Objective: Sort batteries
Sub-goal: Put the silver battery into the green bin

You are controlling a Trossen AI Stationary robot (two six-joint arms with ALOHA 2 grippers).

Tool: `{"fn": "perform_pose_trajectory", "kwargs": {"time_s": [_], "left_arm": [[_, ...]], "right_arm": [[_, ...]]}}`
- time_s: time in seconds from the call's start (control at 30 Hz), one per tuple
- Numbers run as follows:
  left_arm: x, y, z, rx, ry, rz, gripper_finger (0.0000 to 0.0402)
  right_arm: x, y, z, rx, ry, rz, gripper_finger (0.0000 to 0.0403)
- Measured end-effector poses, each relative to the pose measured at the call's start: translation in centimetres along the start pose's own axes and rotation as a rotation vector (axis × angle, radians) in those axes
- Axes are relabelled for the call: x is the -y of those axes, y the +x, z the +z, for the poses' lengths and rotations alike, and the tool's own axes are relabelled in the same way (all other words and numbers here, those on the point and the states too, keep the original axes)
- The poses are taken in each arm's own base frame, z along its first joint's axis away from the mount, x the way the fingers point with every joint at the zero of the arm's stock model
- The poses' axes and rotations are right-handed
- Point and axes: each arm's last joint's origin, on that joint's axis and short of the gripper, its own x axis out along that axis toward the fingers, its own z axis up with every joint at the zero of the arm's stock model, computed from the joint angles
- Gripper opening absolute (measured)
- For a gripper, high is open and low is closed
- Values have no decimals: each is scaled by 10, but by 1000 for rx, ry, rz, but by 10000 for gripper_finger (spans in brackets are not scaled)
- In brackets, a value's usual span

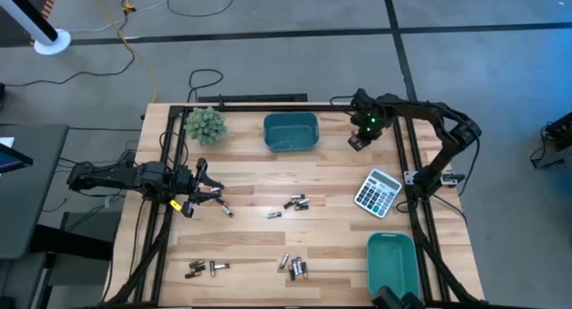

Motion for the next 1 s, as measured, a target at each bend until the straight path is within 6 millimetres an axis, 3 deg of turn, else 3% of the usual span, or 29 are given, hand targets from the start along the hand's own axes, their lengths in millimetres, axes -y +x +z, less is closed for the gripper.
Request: {"fn": "perform_pose_trajectory", "kwargs": {"time_s": [0.33,0.73,1.0], "left_arm": [[0,0,0,0,0,0,128],[0,0,0,0,0,0,128],[0,0,0,-1,0,0,128]], "right_arm": [[0,-5,1,-7,-49,-5,134],[3,6,-5,-12,-3,-36,132],[2,7,-7,-23,-7,-36,93]]}}
